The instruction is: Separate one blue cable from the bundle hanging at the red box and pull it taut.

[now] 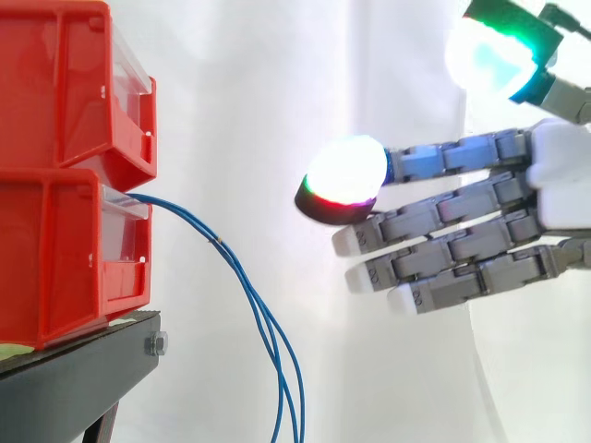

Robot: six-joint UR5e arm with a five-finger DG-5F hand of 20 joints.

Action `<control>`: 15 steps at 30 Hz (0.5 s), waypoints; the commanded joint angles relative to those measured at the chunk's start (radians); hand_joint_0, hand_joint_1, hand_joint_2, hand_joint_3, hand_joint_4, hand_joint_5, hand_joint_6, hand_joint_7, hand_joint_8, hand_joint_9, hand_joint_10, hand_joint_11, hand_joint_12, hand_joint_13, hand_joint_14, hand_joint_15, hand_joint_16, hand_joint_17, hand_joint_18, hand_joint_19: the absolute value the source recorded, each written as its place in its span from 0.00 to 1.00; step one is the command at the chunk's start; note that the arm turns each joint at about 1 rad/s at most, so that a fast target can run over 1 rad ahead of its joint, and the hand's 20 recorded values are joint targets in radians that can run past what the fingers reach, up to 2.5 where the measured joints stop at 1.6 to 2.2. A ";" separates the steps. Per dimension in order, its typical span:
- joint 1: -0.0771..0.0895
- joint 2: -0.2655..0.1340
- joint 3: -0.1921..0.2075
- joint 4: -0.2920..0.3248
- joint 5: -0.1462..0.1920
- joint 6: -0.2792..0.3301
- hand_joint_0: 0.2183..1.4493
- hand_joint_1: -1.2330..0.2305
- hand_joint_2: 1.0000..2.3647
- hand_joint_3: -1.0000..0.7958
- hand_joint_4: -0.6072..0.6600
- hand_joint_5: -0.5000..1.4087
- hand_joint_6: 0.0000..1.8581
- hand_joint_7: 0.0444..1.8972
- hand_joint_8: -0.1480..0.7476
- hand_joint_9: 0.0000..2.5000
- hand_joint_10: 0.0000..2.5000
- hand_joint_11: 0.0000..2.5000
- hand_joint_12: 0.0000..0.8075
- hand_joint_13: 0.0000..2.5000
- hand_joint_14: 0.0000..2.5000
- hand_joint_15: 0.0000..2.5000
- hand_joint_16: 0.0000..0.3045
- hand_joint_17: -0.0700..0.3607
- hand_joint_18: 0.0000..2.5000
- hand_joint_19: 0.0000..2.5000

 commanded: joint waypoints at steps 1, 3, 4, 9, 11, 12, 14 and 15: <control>0.008 -0.027 0.027 -0.008 0.011 0.002 0.22 0.43 0.00 0.28 0.60 0.14 0.27 0.29 0.28 0.00 0.00 0.00 0.39 0.05 0.00 0.00 0.15 0.41 0.00 0.04; 0.013 -0.027 0.025 -0.003 0.028 -0.002 0.22 0.43 0.00 0.28 0.61 0.14 0.27 0.30 0.29 0.00 0.00 0.00 0.39 0.05 0.00 0.00 0.15 0.41 0.01 0.05; 0.019 -0.028 0.027 0.011 0.055 -0.003 0.22 0.43 0.00 0.28 0.61 0.14 0.27 0.30 0.29 0.00 0.00 0.00 0.39 0.05 0.00 0.00 0.15 0.41 0.01 0.05; 0.034 -0.054 0.027 0.031 0.143 -0.034 0.23 0.43 0.00 0.28 0.61 0.14 0.27 0.30 0.30 0.00 0.00 0.00 0.39 0.06 0.00 0.00 0.15 0.41 0.02 0.04; 0.036 -0.068 0.027 0.035 0.150 -0.031 0.23 0.43 0.00 0.28 0.62 0.14 0.27 0.29 0.30 0.00 0.00 0.00 0.39 0.07 0.00 0.00 0.15 0.41 0.02 0.05; 0.036 -0.077 0.027 0.037 0.150 -0.029 0.23 0.43 0.00 0.28 0.62 0.14 0.27 0.30 0.30 0.01 0.00 0.00 0.39 0.07 0.00 0.00 0.15 0.41 0.03 0.05; 0.037 -0.083 0.031 0.047 0.150 -0.021 0.23 0.43 0.00 0.29 0.62 0.14 0.27 0.30 0.31 0.01 0.00 0.00 0.39 0.07 0.00 0.00 0.15 0.41 0.03 0.05; 0.037 -0.091 0.031 0.057 0.153 -0.020 0.23 0.43 0.00 0.29 0.62 0.14 0.27 0.30 0.31 0.01 0.00 0.00 0.39 0.07 0.00 0.00 0.15 0.41 0.03 0.05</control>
